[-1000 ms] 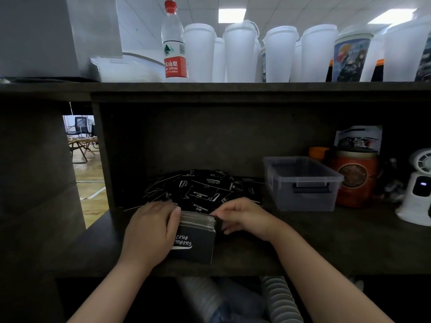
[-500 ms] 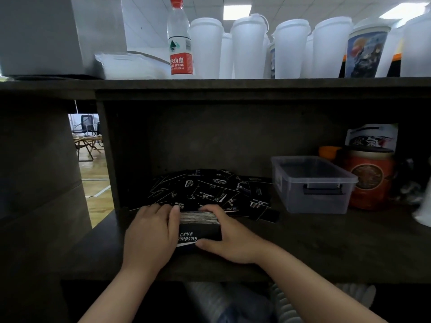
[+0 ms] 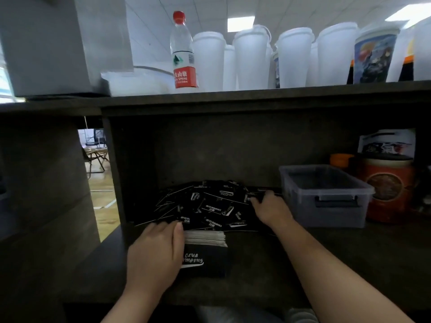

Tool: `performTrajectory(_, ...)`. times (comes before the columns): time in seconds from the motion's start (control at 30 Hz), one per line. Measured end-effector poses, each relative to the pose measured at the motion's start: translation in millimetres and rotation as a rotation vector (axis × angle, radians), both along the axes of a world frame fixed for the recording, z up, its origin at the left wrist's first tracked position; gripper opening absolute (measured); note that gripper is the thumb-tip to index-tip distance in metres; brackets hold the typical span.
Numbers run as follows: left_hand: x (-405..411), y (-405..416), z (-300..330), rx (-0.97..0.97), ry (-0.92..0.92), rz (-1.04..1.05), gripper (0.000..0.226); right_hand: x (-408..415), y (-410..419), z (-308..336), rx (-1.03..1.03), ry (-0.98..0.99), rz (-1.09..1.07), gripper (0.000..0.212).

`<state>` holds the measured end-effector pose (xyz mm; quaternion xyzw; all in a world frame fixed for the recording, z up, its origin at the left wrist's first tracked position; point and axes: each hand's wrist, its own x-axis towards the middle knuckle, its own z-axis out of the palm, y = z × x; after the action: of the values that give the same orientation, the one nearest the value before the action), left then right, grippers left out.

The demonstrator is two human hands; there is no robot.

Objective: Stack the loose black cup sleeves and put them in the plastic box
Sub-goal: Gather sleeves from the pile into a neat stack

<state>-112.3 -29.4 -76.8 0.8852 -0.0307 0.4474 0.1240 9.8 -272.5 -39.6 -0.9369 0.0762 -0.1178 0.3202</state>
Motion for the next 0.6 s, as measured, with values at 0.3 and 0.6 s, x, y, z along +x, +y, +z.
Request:
performTrajectory(0.3, -1, 0, -1, 0.027, -0.015, 0.012, 0.042, 7, -6, -18, -0.043, 0.056, -0.119, 0.069)
performTrajectory(0.6, -2, -2, -1, 0.004, 0.010, -0.008, 0.046, -7, -9, -9, -0.074, -0.094, -0.055, 0.064)
